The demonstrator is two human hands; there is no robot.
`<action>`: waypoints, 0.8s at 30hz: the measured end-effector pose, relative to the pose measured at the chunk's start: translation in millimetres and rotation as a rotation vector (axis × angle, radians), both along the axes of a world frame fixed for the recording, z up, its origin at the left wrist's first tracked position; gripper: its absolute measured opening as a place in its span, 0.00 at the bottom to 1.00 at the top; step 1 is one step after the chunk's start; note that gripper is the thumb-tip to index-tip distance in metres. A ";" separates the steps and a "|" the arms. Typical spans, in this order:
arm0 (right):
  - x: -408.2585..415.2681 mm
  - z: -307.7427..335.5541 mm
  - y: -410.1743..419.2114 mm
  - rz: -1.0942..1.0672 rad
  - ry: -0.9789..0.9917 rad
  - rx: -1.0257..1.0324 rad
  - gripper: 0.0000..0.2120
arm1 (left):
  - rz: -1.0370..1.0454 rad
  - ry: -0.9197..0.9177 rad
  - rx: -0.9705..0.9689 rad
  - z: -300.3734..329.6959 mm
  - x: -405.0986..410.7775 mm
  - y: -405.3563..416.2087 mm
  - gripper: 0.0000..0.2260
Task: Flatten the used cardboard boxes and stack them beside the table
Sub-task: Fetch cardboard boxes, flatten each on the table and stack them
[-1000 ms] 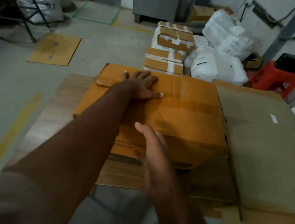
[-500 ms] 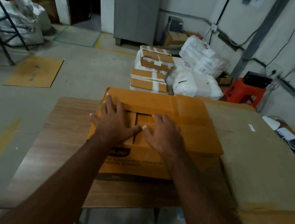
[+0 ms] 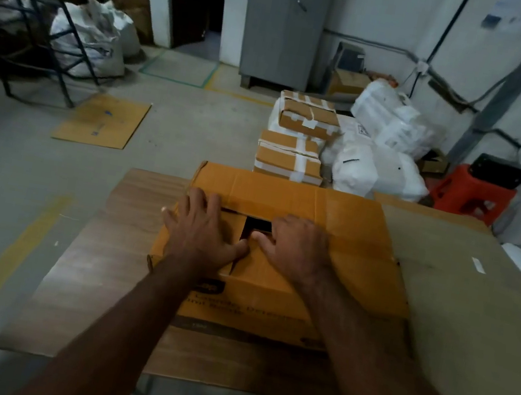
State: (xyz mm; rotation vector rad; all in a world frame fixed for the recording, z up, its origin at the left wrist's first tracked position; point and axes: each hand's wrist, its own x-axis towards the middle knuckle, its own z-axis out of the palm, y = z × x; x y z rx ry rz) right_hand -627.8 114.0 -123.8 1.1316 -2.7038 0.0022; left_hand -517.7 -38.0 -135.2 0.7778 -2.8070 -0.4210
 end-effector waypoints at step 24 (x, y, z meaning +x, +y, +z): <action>-75.0 -9.1 -25.7 0.144 0.183 -0.494 0.21 | 0.352 -0.512 -0.261 40.2 -94.9 41.0 0.09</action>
